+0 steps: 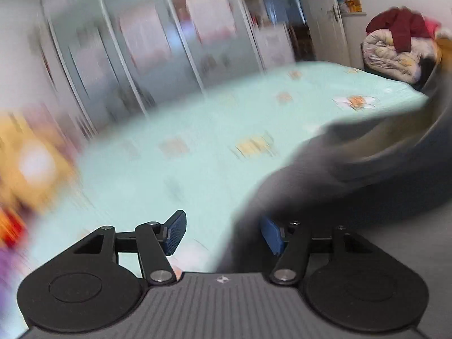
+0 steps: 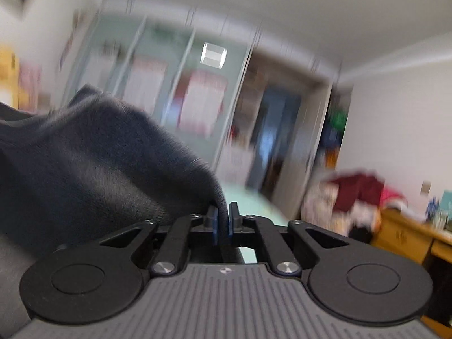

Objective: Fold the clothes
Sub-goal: 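Lay the sweatshirt flat on the bed and open both grippers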

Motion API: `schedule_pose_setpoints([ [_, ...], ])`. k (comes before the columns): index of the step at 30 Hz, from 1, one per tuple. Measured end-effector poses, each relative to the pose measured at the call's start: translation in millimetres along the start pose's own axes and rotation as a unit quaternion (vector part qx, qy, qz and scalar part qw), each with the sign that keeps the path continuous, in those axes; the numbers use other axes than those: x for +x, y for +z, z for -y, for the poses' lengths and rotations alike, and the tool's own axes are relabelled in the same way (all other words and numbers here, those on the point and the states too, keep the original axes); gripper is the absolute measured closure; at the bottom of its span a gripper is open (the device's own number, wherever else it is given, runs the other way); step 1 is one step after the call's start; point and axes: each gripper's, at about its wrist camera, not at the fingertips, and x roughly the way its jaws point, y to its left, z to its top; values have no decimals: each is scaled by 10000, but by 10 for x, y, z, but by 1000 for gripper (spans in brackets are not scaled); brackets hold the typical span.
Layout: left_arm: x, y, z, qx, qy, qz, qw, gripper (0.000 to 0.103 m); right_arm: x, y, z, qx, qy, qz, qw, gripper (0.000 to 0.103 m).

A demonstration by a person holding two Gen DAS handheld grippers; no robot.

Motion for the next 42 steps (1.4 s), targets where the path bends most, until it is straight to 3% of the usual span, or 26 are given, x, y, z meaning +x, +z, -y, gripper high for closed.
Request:
schedule_pose_setpoints([
  [2,108,-296,-103,-514,-283,-176,9981,35,181,-220,-80,-1,169,-459,9988,72],
  [4,156,-655,-128,-796,-376,-440,9951,35,129,-457,-119,84,348,-605,9975,55],
  [8,86,-1285,-56,-1006,-798,-843,9881,35,-74,-846,-202,366,686,-1105,9908,55],
  [12,-237,-1769,-16,-1279,-1136,-655,9831,35,-377,-1159,-320,762,975,-1655,9784,55],
  [17,-480,-1964,-56,-1812,-1313,-384,9739,32,-830,-1478,-411,1429,1271,-2108,9586,54],
  [20,-516,-1972,-68,-2021,-1376,-423,9687,31,-1025,-1609,-296,2086,1466,-2264,9401,52],
  [22,-533,-2000,-46,-1906,-1346,-447,9714,31,-1124,-1691,-240,2385,1586,-2289,9304,52],
  [26,-682,-2083,193,-1128,-1349,-348,9838,31,-1377,-1610,-342,1664,1713,-1995,9504,50],
  [29,-795,-2162,403,-573,-1441,-306,9874,30,-1604,-1535,-643,253,1828,-1627,9693,39],
  [31,-838,-2231,535,-259,-1467,-348,9882,30,-1717,-1528,-823,-324,1958,-1470,9690,39],
  [37,-817,-2390,903,664,-1522,-478,9850,29,-1779,-1597,-1201,-1266,2161,-1326,9590,38],
  [42,-779,-2352,935,603,-1523,-359,9858,28,-1754,-1776,-1490,-2333,2211,-1064,9409,33],
])
